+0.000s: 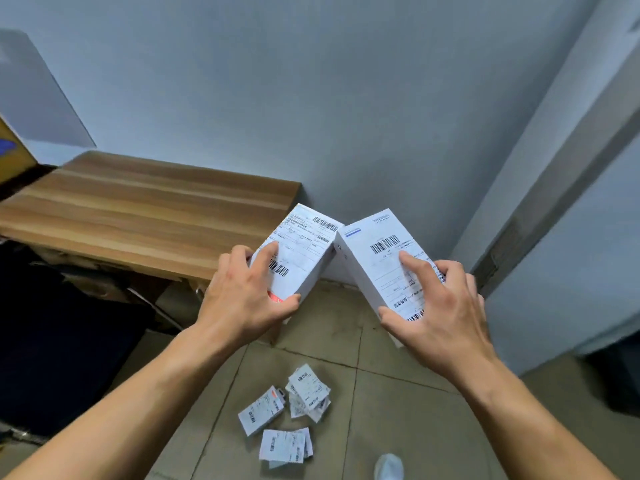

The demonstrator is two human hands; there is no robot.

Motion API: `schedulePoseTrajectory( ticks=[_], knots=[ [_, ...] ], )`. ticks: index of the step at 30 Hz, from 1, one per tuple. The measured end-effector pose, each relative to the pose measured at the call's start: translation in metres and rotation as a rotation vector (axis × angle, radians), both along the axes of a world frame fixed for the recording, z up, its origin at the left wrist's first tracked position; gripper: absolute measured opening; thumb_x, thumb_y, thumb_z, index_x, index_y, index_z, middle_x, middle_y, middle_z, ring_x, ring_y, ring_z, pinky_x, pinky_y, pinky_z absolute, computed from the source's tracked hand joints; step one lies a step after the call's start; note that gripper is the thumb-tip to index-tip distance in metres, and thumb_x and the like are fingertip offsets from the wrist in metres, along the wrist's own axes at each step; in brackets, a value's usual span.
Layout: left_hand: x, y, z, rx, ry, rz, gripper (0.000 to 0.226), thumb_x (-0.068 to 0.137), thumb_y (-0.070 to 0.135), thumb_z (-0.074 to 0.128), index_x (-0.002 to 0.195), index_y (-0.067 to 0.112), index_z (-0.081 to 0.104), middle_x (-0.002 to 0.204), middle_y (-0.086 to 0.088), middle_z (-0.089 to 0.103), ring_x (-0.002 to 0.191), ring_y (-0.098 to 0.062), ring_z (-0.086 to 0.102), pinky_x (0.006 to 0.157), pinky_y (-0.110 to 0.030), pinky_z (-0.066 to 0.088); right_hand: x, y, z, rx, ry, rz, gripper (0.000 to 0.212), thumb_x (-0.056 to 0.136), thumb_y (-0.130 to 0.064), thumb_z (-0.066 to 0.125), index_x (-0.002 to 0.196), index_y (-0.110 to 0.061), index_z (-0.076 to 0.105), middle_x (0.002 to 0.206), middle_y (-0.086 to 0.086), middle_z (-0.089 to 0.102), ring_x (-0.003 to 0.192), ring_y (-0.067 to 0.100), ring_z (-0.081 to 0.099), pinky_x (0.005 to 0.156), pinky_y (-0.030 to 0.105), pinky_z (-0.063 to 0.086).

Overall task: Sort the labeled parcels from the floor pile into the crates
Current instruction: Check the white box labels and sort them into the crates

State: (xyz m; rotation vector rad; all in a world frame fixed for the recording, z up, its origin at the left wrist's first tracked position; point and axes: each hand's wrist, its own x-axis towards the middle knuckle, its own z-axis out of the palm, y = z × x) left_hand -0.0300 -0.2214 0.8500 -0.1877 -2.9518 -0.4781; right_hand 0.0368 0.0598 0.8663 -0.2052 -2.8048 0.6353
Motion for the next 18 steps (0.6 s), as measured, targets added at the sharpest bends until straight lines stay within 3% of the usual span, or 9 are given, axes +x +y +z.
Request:
schedulePoseTrajectory(
  ticks=[10,14,18],
  knots=[
    [0.063,0.078,0.078,0.045,0.110,-0.195,0.100,0.060,0.079,0.044,0.150,0.036,0.033,0.121,0.000,0.044,0.112,-0.022,0.040,0.087,-0.036,0.046,0.112,0.066,0.067,-0.021,0.117,-0.177,0.090,0.061,-0.075,0.053,0.145,-0.052,0.036,0.124,-0.007,0.037,0.114,0.020,0.039,0.099,0.037,0.041],
    [0.086,0.140,0.094,0.091,0.154,-0.270,0.093,0.063,0.075,0.048,0.148,0.039,0.034,0.121,0.001,0.045,0.113,-0.022,0.040,0.088,-0.037,0.046,0.155,0.119,0.075,-0.093,0.186,-0.240,0.090,0.060,-0.076,0.052,0.145,-0.051,0.038,0.126,-0.007,0.039,0.118,0.019,0.041,0.103,0.042,0.044],
    [0.110,0.230,0.107,0.125,0.197,-0.378,0.089,0.066,0.071,0.053,0.147,0.040,0.035,0.124,0.000,0.046,0.115,-0.023,0.041,0.092,-0.039,0.048,0.208,0.192,0.082,-0.103,0.256,-0.327,0.090,0.061,-0.075,0.052,0.147,-0.048,0.040,0.126,-0.008,0.040,0.120,0.016,0.041,0.102,0.037,0.045]
  ],
)
